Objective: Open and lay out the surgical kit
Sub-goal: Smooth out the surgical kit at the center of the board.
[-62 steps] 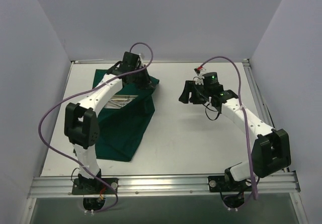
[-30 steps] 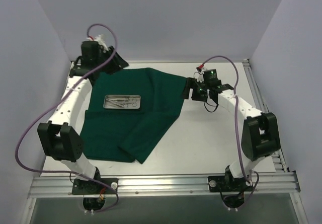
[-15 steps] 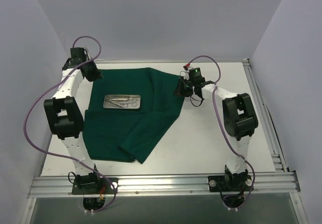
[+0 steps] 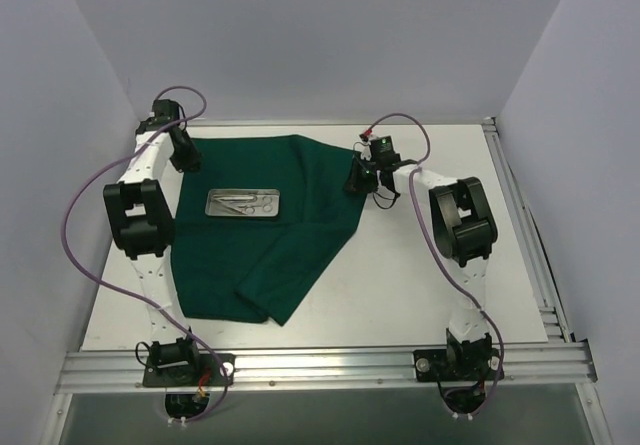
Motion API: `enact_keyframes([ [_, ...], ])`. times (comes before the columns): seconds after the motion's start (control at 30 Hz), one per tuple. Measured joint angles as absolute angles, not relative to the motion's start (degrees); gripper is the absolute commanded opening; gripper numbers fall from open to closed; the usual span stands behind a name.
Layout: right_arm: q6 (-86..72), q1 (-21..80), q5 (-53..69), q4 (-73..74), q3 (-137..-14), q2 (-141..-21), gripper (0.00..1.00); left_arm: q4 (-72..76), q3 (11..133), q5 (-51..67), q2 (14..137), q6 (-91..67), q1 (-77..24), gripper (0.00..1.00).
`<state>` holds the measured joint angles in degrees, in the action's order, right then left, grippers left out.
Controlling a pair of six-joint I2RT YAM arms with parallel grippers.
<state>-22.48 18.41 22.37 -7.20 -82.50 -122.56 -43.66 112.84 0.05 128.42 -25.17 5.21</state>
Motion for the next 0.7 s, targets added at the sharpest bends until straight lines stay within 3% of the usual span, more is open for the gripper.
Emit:
enact_keyframes([
  [0.37, -20.8, 18.3, 18.7, -2.2, -88.7, -126.5, 0.08, -53.3, 122.8, -5.8, 139.5, -23.3, 5.4, 0.02],
  [0.7, -17.9, 18.1, 7.9, 7.4, -105.0, -134.7, 0.08, -59.6, 132.6, -6.2, 144.7, -21.6, 5.9, 0.02],
])
